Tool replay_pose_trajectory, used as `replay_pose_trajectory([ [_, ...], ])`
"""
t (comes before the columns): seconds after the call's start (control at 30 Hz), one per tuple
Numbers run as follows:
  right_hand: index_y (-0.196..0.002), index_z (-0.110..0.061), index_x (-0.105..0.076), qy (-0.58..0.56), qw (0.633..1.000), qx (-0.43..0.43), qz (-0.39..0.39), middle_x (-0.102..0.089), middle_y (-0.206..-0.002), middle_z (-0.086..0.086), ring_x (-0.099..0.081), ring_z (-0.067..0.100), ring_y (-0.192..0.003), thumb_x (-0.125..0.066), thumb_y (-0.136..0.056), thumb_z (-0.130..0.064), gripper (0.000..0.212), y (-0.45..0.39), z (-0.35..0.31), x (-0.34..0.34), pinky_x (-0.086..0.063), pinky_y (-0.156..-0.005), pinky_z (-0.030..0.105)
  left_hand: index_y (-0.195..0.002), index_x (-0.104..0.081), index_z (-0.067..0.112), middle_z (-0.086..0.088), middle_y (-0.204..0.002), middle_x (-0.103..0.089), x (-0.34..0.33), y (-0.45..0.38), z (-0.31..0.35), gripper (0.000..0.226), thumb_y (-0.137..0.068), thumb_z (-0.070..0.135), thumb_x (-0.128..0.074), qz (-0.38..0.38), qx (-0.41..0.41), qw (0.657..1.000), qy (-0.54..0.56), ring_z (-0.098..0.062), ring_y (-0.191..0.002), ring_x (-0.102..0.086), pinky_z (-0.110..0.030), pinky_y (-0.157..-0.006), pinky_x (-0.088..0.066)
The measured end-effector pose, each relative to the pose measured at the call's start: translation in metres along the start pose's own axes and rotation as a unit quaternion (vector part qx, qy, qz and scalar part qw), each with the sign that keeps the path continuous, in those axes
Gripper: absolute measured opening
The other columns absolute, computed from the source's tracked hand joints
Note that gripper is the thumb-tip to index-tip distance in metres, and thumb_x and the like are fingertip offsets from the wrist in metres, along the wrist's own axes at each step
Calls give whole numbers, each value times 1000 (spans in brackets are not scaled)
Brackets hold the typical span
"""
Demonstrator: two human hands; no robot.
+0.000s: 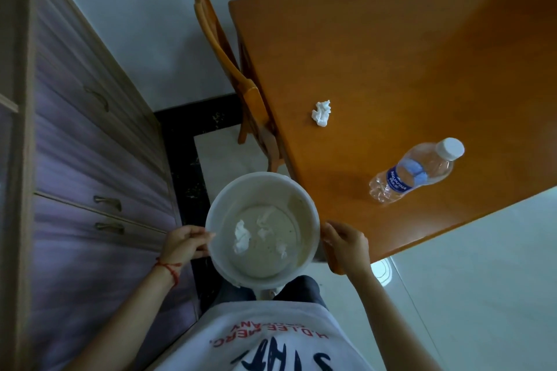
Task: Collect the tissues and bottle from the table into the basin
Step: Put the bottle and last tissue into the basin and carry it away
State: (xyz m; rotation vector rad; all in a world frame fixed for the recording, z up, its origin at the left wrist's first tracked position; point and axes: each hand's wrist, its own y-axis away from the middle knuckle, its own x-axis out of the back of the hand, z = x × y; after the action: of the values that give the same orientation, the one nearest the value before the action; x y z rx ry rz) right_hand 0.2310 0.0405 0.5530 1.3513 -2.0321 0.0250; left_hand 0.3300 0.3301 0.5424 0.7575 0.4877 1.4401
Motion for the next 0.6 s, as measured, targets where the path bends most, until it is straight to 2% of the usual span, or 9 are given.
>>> replay_pose_trajectory([
  [0.07,-88,-23,-63,-22,997,-33,68,-63,-87,-3,-58,14,-75,-54,-90,-31,12,-1,-3,6,-44,-67,20,-94,-60,-6,-19,-82,-65,0,0,1,18,-78,-1,-67,-1,1,1000,-1,-29,-67,-62,-21,-43,-55],
  [0.17,-119,-11,-55,-82,973,-91,198,-63,-107,4,-57,16,-90,-62,-85,-33,41,-7,-5,22,-45,-79,28,-94,-60,-7,-18,-81,-64,0,-2,2,18,-79,-1,-66,-6,-1,1000,-5,-28,-66,-62,-20,-42,-54],
  [0.3,-133,-12,-42,-116,935,-79,326,-59,-123,10,-58,20,-103,-66,-81,-38,63,-18,-10,50,-44,-80,27,-95,-60,-8,-16,-78,-64,1,-2,3,19,-79,0,-66,-11,-7,1000,-17,-20,-56,-65,-18,-42,-53],
  [0.37,-136,-15,-36,-130,919,-73,364,-54,-129,8,-55,20,-111,-68,-78,-40,71,-27,-14,62,-44,-83,27,-95,-60,-8,-15,-76,-64,1,-2,4,19,-79,0,-66,-13,-10,1000,-21,-14,-49,-65,-18,-42,-53],
  [0.5,-141,-19,-27,-146,906,-47,395,-45,-141,4,-47,19,-124,-72,-74,-42,83,-42,-22,76,-44,-98,34,-101,-58,-13,-20,-84,-64,1,-1,6,25,-80,0,-65,-18,-18,999,-22,-27,-65,-62,-18,-44,-54],
  [0.6,-142,-22,-24,-157,906,-17,392,-43,-144,3,-44,21,-129,-72,-73,-44,87,-50,-28,82,-40,-105,38,-100,-59,-12,-22,-86,-64,2,1,7,25,-80,1,-65,-16,-23,999,-29,-28,-65,-61,-17,-42,-53],
])
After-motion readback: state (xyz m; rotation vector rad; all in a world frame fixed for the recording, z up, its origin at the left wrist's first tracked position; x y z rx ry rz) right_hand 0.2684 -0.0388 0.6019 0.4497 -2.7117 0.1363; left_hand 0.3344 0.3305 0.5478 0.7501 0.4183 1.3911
